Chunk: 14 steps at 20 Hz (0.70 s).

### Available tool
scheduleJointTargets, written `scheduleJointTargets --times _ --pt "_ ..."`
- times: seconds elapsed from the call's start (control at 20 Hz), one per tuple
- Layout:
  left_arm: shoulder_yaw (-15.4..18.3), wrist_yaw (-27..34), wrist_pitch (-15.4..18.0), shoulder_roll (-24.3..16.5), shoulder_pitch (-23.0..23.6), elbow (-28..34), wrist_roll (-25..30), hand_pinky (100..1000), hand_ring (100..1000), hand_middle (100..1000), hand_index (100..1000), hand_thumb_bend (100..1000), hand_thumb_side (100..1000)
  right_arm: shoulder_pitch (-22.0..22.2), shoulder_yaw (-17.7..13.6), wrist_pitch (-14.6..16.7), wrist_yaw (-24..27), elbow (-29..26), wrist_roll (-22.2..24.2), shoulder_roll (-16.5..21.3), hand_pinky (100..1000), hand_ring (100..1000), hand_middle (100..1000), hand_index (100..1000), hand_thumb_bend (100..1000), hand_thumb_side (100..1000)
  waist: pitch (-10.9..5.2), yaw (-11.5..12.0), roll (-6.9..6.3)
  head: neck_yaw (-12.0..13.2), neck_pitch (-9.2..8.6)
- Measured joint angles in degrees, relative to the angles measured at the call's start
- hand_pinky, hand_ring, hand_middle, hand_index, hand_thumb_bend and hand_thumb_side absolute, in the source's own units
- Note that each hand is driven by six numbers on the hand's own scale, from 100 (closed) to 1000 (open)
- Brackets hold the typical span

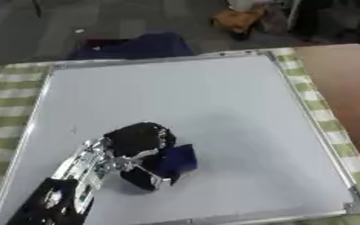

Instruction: Wipe the whiteboard clean with a brush.

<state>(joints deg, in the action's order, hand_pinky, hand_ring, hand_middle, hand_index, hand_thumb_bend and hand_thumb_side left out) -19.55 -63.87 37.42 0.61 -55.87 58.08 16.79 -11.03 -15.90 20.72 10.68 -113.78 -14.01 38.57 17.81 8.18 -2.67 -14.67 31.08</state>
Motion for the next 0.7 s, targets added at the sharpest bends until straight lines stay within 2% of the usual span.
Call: scheduleJointTargets --times 0.7 --pt "0.8 3.1 -0.7 -6.5 0.3 1.1 0.7 732 593 365 110 157 499 0.5 -0.3 0.0 -0.1 0.0 0.0 0.0 723 590 478 274 172 973 -0.09 0.8 0.21 -0.4 0.01"
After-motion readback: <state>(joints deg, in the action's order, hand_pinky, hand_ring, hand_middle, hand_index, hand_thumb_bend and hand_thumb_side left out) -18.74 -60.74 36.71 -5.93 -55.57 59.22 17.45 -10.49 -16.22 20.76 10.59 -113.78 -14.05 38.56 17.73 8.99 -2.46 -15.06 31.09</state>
